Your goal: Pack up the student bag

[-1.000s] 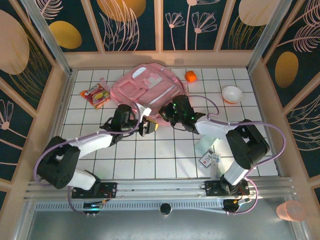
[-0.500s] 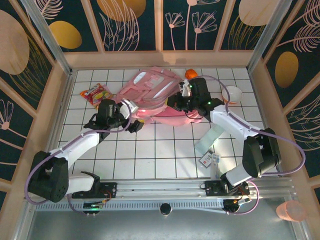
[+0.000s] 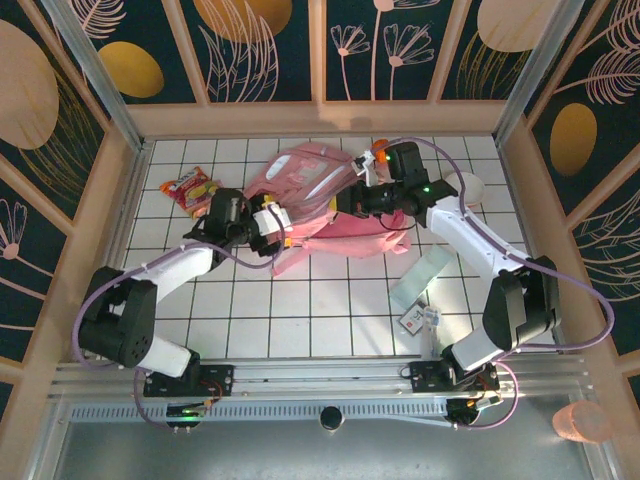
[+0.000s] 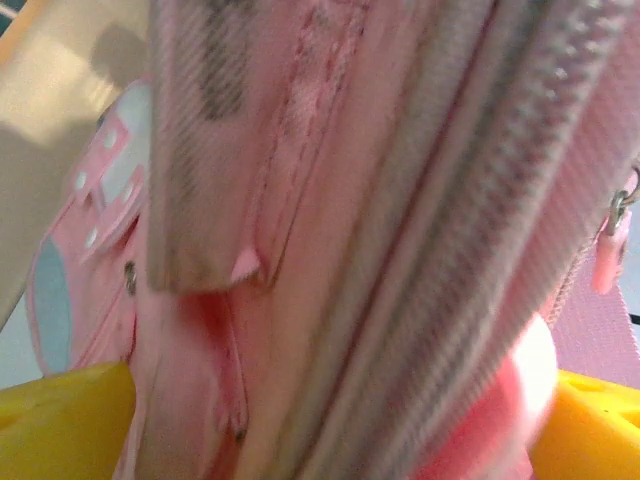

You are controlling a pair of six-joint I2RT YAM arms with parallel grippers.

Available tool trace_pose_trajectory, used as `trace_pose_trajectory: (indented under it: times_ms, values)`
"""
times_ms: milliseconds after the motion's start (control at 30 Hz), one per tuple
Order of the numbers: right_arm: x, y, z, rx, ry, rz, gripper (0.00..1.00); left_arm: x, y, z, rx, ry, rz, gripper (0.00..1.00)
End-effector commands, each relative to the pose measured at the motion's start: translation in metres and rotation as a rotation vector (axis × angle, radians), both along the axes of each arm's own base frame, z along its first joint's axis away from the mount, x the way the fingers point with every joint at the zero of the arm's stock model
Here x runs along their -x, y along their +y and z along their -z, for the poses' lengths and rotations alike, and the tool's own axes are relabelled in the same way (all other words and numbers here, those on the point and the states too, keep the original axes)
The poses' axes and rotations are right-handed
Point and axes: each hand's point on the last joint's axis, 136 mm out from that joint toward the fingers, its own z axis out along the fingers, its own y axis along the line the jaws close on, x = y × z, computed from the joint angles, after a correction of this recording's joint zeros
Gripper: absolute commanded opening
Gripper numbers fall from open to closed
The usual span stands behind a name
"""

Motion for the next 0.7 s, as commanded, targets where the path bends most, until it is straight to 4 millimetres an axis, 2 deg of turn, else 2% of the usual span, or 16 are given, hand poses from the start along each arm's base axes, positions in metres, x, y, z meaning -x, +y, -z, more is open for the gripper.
trace_pose_trajectory:
  times_ms: [0,67,100,267,300,433,467,533,667]
  values:
    - [0.007,0.006,-0.028,-0.055,-0.068,-0.094,0.0,0.0,-0.026,-0.018,0.059,-0.044,0.136,0.78]
    - [0.0,0.001,-0.025,-0.029,-0.074,-0.061,0.0,0.004,-0.034,-0.019,0.1,-0.008,0.17,0.42]
    - [-0.006,-0.004,-0.023,-0.016,-0.077,-0.035,0.0,0.007,-0.037,-0.021,0.12,0.009,0.179,0.31]
    - [-0.049,-0.048,-0.009,0.04,-0.084,0.194,0.0,0.024,-0.038,-0.034,0.243,0.158,0.126,0.05]
    - [-0.056,-0.055,-0.006,0.048,-0.089,0.234,0.05,0.026,-0.037,-0.037,0.269,0.187,0.1,0.01]
    - [-0.076,-0.085,0.0,0.151,-0.129,0.403,0.5,0.031,-0.032,-0.048,0.384,0.314,-0.02,0.0]
    - [-0.076,-0.092,-0.002,0.176,-0.147,0.438,0.57,0.031,-0.03,-0.049,0.406,0.337,-0.051,0.0]
    - [-0.074,-0.107,-0.008,0.222,-0.184,0.51,0.62,0.031,-0.028,-0.049,0.438,0.384,-0.098,0.0]
    - [-0.05,-0.128,-0.025,0.335,-0.25,0.631,0.6,0.026,-0.025,-0.047,0.441,0.447,-0.166,0.0]
